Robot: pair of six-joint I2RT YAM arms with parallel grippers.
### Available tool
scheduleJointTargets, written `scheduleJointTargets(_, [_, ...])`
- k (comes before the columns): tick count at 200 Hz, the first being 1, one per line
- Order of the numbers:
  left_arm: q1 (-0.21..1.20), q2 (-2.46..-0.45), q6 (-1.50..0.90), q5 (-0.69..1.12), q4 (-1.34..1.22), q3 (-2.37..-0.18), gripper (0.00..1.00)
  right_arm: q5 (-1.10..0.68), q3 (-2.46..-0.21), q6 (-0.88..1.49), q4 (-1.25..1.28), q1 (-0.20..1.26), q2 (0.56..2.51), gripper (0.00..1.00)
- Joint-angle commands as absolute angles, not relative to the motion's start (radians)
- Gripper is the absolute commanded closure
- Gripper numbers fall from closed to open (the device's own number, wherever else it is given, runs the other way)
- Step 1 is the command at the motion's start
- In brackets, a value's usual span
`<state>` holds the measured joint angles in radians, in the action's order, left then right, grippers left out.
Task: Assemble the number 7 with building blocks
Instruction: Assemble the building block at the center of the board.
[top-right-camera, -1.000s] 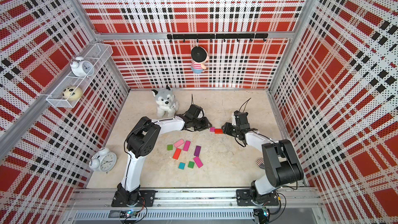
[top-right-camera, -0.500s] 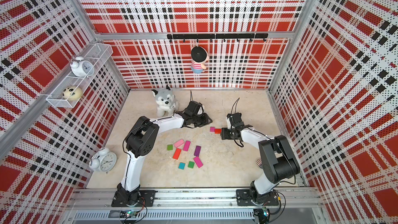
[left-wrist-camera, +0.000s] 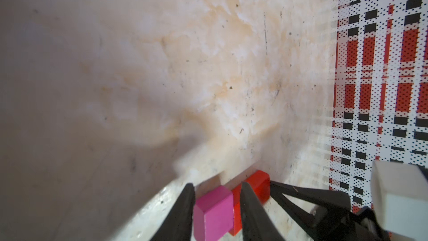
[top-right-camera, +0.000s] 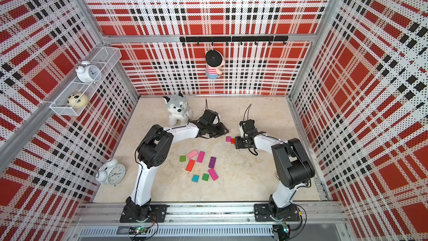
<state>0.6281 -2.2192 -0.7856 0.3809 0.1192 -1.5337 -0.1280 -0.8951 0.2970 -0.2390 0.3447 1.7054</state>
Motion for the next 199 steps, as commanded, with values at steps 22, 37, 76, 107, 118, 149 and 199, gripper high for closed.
scheduleJointTargets(22, [0.63, -2.253, -0.796, 0.399, 0.084, -1.569, 0.64, -0.117, -0.893, 0.322, -0.246, 0.358, 1.749, 0.45])
scheduleJointTargets(37, [0.634, -2.256, -0.799, 0.402, 0.08, -1.568, 0.64, -0.114, -0.894, 0.326, -0.246, 0.359, 1.752, 0.45])
scheduleJointTargets(76, [0.64, -2.258, -0.804, 0.408, 0.071, -1.563, 0.64, -0.112, -0.891, 0.324, -0.24, 0.359, 1.756, 0.45])
scheduleJointTargets(107, [0.643, -2.251, -0.807, 0.414, 0.064, -1.549, 0.64, -0.134, -0.891, 0.297, -0.229, 0.361, 1.764, 0.45])
scheduleJointTargets(118, [0.643, -2.248, -0.808, 0.413, 0.063, -1.544, 0.64, -0.131, -0.893, 0.285, -0.229, 0.361, 1.764, 0.45])
scheduleJointTargets(149, [0.643, -2.235, -0.819, 0.414, 0.045, -1.519, 0.63, -0.132, -0.894, 0.26, -0.227, 0.361, 1.763, 0.44])
scheduleJointTargets(199, [0.646, -2.232, -0.83, 0.415, 0.034, -1.51, 0.63, -0.118, -0.9, 0.222, -0.242, 0.36, 1.755, 0.37])
